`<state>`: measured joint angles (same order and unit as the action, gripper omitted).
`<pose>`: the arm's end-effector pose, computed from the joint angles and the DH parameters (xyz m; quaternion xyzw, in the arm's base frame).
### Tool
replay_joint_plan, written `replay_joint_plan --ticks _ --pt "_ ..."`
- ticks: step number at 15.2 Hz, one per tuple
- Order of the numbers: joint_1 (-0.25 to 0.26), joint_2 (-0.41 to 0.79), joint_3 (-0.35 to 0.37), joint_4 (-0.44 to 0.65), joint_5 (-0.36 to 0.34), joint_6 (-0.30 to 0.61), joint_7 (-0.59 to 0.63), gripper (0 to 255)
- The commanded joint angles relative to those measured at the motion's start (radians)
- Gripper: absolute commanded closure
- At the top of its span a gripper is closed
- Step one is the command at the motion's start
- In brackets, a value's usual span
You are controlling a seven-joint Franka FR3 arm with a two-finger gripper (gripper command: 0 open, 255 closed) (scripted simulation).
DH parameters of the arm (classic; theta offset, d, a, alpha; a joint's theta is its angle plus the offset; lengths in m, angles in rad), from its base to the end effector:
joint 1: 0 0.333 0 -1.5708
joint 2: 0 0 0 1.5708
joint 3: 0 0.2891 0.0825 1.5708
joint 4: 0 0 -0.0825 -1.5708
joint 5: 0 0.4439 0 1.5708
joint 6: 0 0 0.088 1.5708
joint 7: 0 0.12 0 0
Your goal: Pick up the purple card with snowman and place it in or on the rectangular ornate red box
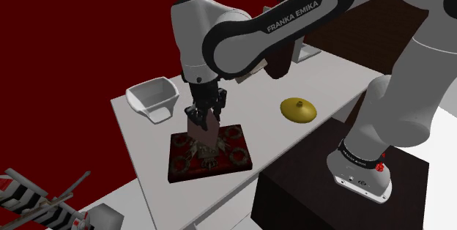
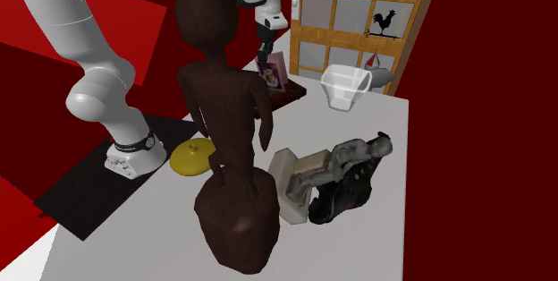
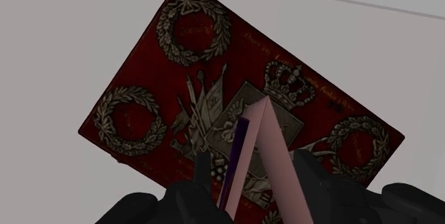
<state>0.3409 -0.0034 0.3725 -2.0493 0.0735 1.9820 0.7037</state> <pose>0.4457 0.3931 0.3673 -0.9989 0.0109 0.0455 0.0039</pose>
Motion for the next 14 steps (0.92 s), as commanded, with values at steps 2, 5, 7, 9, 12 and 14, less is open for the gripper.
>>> replay_joint_plan --ticks 2,5,7,9,12,14 --pt "0.001 0.004 0.001 -0.003 0.0 -0.001 0.001 255" --pt "0.002 0.006 0.001 0.0 -0.001 -0.002 0.002 0" --pt "0.002 0.004 0.002 0.001 0.0 -0.004 0.003 0" --pt "0.002 0.005 0.002 0.001 0.0 -0.004 0.003 0" --pt "-0.002 -0.01 -0.002 0.05 0.003 -0.067 -0.002 0" --pt "-0.004 -0.018 -0.004 0.102 0.004 -0.127 -0.003 0"
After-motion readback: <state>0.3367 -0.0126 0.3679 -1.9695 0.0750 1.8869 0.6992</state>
